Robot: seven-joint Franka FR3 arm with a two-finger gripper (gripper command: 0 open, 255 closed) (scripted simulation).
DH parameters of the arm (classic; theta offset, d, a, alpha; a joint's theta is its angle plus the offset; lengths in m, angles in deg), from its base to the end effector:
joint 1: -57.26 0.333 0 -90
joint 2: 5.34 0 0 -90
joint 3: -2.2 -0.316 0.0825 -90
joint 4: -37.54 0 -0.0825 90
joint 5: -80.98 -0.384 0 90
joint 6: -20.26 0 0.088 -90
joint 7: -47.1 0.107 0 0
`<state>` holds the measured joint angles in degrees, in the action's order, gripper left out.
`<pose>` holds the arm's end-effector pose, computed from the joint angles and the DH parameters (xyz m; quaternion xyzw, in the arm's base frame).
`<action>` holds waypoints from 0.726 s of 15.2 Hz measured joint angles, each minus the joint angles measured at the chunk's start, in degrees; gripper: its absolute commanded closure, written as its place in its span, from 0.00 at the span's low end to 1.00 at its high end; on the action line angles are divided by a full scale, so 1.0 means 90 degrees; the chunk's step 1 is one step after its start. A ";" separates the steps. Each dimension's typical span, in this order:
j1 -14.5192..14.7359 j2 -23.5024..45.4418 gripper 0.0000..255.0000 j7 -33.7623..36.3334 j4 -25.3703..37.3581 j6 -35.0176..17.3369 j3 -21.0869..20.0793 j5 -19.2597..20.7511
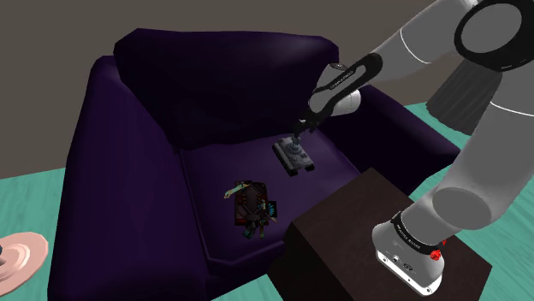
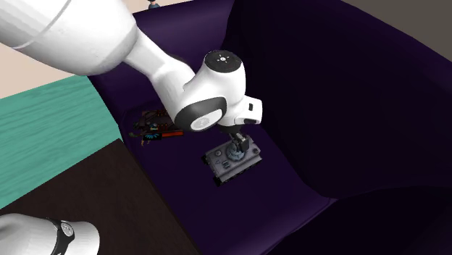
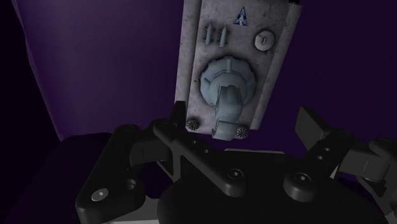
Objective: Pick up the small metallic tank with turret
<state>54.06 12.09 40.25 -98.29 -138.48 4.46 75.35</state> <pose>0.5147 -0.0540 0.2059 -0.9982 0.0316 -0.0493 0.0089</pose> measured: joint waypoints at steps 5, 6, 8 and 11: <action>-0.0145 0.0832 0.00 -0.0198 0.0434 -0.0441 -0.0132 -0.0174; -0.0166 0.0944 0.00 -0.0222 0.0476 -0.0513 -0.0149 -0.0189; -0.0180 0.1128 0.00 -0.0239 0.0506 -0.0667 -0.0179 -0.0214; -0.0193 0.1247 1.00 -0.0251 0.0539 -0.0755 -0.0198 -0.0228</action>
<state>52.32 23.32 37.98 -93.44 -145.28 2.68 73.30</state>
